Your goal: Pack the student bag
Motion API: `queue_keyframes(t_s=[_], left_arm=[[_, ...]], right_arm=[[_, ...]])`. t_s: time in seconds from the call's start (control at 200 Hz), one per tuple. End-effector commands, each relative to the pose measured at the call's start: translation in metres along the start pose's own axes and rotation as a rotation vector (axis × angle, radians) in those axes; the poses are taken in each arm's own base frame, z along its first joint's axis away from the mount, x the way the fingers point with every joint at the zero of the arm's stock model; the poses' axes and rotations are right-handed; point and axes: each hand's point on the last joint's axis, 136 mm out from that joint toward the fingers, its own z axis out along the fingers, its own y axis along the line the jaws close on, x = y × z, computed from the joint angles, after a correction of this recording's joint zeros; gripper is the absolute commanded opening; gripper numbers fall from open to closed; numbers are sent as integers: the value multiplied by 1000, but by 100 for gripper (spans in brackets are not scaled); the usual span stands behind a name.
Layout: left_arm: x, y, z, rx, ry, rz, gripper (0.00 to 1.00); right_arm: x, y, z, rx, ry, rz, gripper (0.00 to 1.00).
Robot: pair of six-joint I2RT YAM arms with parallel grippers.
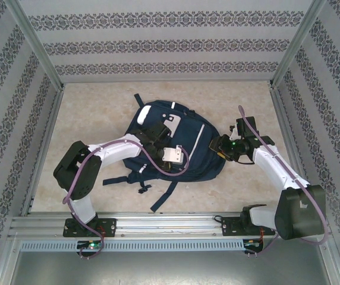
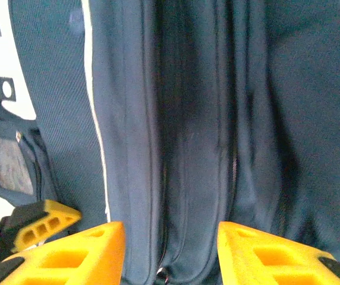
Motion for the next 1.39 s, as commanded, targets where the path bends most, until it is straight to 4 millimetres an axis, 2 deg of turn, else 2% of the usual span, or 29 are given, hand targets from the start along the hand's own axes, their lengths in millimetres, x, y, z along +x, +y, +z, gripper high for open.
queue_keyframes(t_s=[0.0,0.1,0.2,0.285,0.46,0.6,0.734,0.769,0.834,0.864,1.009,1.159,1.314,1.389], left_arm=[[-16,5,9,18,-47,-58,0],[-21,-6,5,62,-80,-110,0],[-39,-12,-4,67,-204,-176,0],[-55,-15,-13,88,-300,-226,0],[-83,-14,-33,129,-427,-301,0],[-96,-14,-41,179,-454,-329,0],[-89,-16,-37,173,-420,-300,0],[-83,-19,-36,164,-400,-263,9],[-69,-17,-31,98,-345,-199,35],[-60,-13,-28,55,-313,-171,40],[-33,9,-16,-69,-182,-59,42],[-27,23,-5,-94,-127,-22,44],[-21,22,14,-48,-106,-15,47],[-22,14,18,-1,-120,-7,51]], right_arm=[[20,6,-3,-9,45,-21,45],[44,8,-5,53,66,-20,45],[69,7,0,90,67,92,43],[84,22,11,16,71,134,43],[85,31,21,34,52,98,42],[87,43,21,47,55,95,43],[95,37,23,95,20,163,41],[97,33,24,108,0,184,40],[99,27,26,127,-34,206,39],[98,24,27,134,-45,211,38],[89,17,29,157,-85,198,35],[84,13,30,167,-82,183,34],[83,7,30,152,-75,212,34],[83,6,30,142,-70,222,34]])
